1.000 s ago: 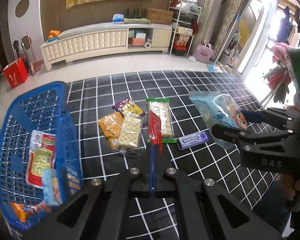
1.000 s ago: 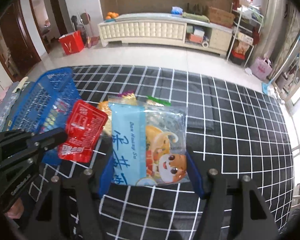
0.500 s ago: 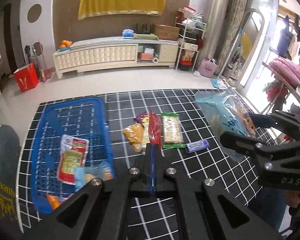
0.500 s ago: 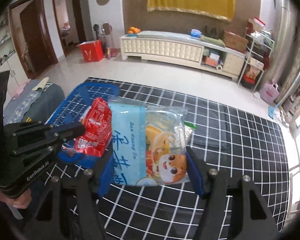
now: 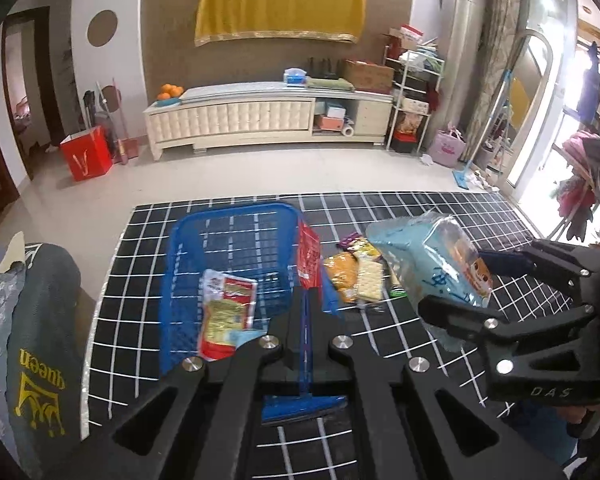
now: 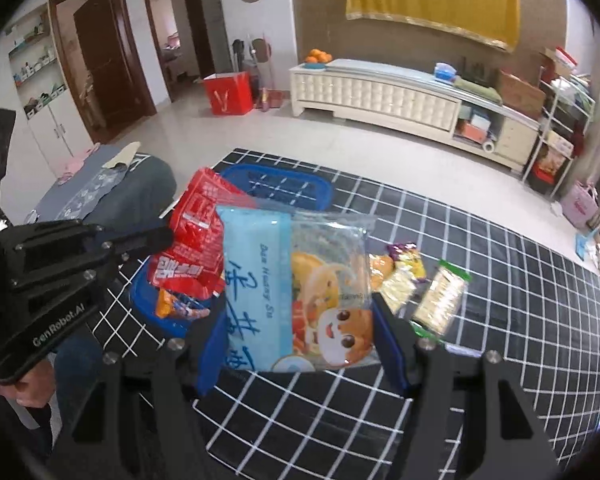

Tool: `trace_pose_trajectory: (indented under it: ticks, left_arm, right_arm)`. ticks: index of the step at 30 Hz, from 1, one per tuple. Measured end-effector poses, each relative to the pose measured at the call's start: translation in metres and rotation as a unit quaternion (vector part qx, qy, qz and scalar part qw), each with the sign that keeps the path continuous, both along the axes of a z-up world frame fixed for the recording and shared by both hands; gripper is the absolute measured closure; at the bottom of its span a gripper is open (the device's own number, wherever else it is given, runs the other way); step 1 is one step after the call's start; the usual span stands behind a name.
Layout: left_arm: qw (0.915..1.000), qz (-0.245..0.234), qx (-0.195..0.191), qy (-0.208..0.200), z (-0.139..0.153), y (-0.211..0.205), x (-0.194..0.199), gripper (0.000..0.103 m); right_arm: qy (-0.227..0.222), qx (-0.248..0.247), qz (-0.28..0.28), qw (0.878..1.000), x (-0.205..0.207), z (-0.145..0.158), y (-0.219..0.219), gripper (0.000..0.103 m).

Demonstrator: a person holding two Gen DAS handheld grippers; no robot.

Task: Organize snacks
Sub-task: 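Carry both packets over the blue basket and open both grippers to drop them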

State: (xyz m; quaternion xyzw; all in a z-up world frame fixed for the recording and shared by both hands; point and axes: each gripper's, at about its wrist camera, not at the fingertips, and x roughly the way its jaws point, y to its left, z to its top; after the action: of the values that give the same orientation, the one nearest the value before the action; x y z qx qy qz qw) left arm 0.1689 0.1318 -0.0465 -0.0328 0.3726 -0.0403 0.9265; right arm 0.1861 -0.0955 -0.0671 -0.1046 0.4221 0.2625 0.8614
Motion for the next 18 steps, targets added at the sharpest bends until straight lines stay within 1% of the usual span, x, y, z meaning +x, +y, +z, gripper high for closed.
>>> trace_pose_trajectory:
  ticks: [4, 9, 13, 18]
  left_arm:
    - [0.9998, 0.009, -0.004, 0.015, -0.009, 0.023, 0.007, 0.103]
    - [0.9992, 0.012, 0.0, 0.037, -0.029, 0.037, 0.026, 0.103]
    - [0.9982, 0.009, -0.006, 0.059, -0.048, 0.046, 0.047, 0.103]
    - [0.9974, -0.002, -0.005, 0.072, -0.067, 0.051, 0.068, 0.103]
  right_arm:
    - [0.009, -0.004, 0.004, 1.0, 0.009, -0.01, 0.019, 0.033]
    - [0.019, -0.013, 0.0, 1.0, 0.02, -0.021, 0.03, 0.033]
    - [0.028, -0.022, -0.009, 0.999, 0.028, -0.032, 0.032, 0.033]
    - [0.037, -0.032, -0.018, 0.999, 0.036, -0.041, 0.031, 0.033]
